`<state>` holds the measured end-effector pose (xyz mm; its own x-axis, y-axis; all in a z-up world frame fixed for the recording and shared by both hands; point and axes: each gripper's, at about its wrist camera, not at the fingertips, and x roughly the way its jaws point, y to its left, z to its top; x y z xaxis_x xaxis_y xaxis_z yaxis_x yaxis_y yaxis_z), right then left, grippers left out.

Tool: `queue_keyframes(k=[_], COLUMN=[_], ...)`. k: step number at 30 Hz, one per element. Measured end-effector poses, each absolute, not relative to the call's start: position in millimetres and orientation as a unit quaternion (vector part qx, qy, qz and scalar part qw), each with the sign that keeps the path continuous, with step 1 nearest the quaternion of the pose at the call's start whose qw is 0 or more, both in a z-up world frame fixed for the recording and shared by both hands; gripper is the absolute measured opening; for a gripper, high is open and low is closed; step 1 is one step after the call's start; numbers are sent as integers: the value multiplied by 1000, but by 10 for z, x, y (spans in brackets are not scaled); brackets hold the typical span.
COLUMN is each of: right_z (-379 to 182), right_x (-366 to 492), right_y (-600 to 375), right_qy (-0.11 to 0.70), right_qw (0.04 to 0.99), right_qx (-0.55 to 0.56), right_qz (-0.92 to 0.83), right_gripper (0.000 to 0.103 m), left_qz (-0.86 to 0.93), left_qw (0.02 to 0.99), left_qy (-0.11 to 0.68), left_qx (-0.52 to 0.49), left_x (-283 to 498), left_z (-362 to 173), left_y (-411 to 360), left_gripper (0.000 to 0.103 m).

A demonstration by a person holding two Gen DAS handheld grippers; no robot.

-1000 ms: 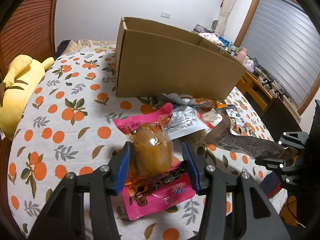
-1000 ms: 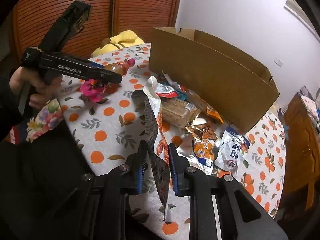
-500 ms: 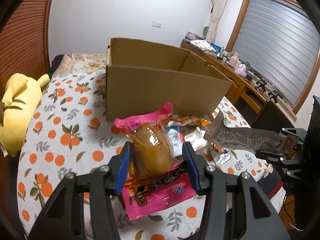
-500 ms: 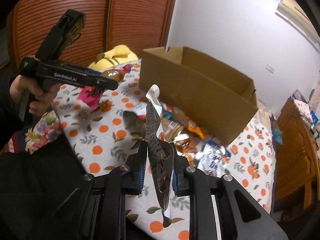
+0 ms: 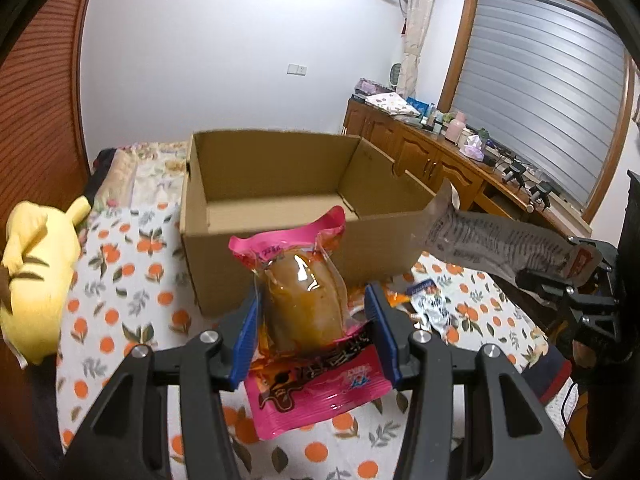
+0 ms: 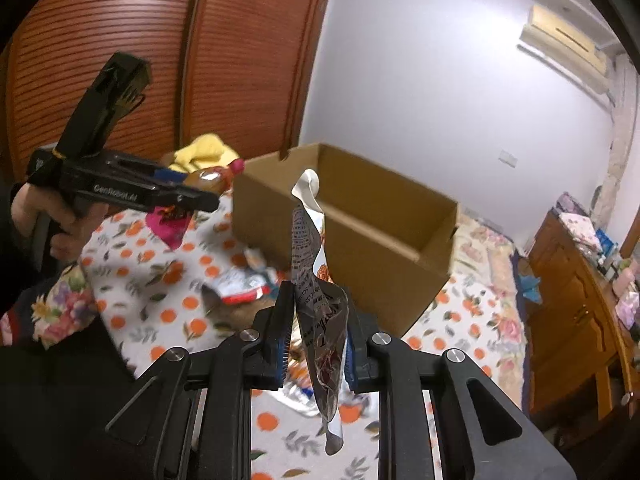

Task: Organize snacks
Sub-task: 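Carry both packets over the box and open both tools to drop them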

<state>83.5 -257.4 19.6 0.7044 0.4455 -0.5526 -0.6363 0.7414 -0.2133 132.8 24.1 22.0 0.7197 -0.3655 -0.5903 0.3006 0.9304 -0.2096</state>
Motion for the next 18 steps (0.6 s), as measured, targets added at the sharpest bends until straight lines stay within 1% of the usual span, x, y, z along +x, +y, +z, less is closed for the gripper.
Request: queue_keyframes(k=[9,18], right_z=[362,321], right_x=[1236,1709], right_y=[-2585,-2463], right_qy=[226,239], right_qw=[916,915], right_qx=[-184,-192], right_qz=[276,262], right_gripper=[19,19], left_qz=[-172,-163], left_qw=[931,930], left_qy=[320,330], left_qx=[-26,-7], left_x=[1670,2152], left_z=[425,469], left_y=[196,117], left_gripper=[49,50])
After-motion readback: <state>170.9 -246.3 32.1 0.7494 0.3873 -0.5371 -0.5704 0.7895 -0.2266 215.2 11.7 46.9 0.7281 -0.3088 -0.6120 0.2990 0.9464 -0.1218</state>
